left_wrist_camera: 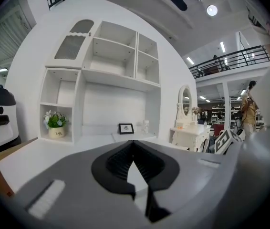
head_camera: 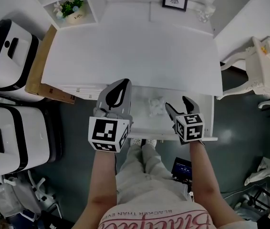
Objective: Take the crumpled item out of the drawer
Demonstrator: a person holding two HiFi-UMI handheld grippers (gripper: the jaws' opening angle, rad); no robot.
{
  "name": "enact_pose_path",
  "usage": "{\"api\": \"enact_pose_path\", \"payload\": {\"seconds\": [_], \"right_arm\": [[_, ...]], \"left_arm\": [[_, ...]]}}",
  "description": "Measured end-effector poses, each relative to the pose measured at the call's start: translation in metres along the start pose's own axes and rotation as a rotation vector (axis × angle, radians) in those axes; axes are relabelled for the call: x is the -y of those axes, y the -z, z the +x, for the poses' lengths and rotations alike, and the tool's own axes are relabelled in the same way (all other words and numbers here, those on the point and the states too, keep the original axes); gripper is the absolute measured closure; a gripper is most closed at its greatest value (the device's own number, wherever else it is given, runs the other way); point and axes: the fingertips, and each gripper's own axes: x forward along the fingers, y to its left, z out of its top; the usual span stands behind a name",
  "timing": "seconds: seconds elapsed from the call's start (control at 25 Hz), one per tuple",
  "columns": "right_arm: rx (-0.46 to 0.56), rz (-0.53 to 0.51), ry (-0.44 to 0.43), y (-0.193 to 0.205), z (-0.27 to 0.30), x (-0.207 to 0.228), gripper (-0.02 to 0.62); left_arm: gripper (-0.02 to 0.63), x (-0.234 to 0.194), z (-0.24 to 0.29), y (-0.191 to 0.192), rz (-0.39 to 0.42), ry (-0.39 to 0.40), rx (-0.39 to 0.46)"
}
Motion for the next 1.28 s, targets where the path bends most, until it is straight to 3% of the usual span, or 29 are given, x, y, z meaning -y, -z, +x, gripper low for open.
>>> {"api": "enact_pose_path", "payload": {"seconds": [0.4,0.6,0.72,0.96,1.12,1.16,1.28], "right_arm": [[-0.271,0.096,-0.055,0.098,0.075,0.001,0.261],[-0.316,0.15,-0.057,0.111,0.097,0.005,0.267],[-0.354,0.155,-0.051,0.119,0.106,0.006,0.31],[-0.371,0.171,-0.056,0.123,0.111,0.005,0.335],[-0.396,0.184,-0.079,0.126,0.11,0.001,0.411],[-0.402,0.188,-0.088,0.127,0.11,-0.002,0.473],[-0.403,0.185,-0.089,0.124,0.109,-0.007,0.503]], "left_arm": [[0.6,0.001,0.007,0.019,0.008,-0.004,-0.042],[0.6,-0.003,0.007,0.028,0.015,-0.012,-0.065],[0.6,-0.006,0.007,0.034,0.015,-0.02,-0.083],[0.6,-0.01,0.004,0.04,0.017,-0.03,-0.099],[0.6,-0.011,0.003,0.041,0.017,-0.03,-0.102],[0.6,-0.011,0.004,0.041,0.017,-0.029,-0.102],[0.6,-0.011,0.003,0.04,0.017,-0.028,-0.101]]}}
